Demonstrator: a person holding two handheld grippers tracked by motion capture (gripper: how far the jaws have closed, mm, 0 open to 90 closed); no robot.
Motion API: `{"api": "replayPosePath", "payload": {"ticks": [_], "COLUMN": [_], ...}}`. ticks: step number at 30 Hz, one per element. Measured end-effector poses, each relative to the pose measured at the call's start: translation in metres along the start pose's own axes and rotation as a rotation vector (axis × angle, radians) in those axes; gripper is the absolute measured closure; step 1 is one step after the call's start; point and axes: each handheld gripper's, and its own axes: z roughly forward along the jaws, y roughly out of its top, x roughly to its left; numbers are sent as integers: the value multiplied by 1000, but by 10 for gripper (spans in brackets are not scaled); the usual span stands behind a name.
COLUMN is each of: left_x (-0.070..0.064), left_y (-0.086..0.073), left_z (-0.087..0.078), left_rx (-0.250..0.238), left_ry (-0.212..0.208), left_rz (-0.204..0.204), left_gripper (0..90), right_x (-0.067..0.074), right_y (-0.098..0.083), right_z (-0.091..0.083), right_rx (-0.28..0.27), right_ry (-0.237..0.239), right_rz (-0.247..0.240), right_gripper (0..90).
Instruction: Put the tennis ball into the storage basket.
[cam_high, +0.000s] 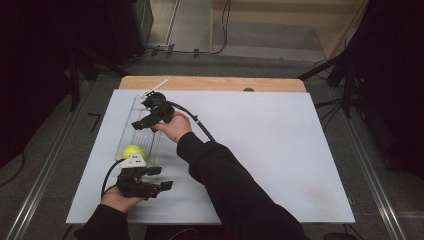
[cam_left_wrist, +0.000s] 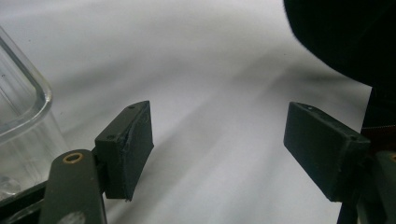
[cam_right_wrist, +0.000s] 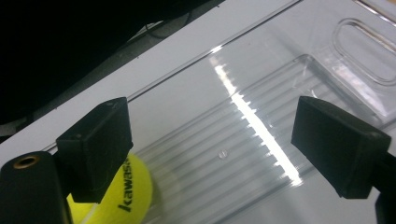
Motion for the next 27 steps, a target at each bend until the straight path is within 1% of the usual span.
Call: {"api": "replayPosePath", "payload": {"ticks": [5, 6, 9, 15, 18, 21, 23, 27], "left_x": [0, 0, 0, 0, 0, 0, 0, 1], "left_y": [0, -1, -1, -1, 0, -1, -1, -1], "left_z": [0, 0, 0, 0, 1, 1, 1, 1], "left_rx": [0, 0, 1, 2, 3, 8, 4, 4], "left_ry": [3, 3, 5, 10, 8, 9, 8, 9], "left_rz": [-2, -1, -3, -2, 0, 0, -1, 0], "left_gripper": [245, 245, 245, 245, 245, 245, 245, 245], "right_x": [-4, -5, -8, -11, -14, -18, -20, -21], "right_y": [-6, -7, -11, -20, -26, -31, -33, -39], "right_z": [-12, -13, -17, -29, -38, -46, -52, -62], "right_rx": [12, 12, 20, 20, 17, 18, 13, 14], "right_ry": [-4, -5, -3, -14, -9, -9, -9, -12], "right_rz": [0, -5, 2, 1, 13, 15, 7, 14], "right_gripper": [116, 117, 118, 124, 129, 132, 132, 143]}}
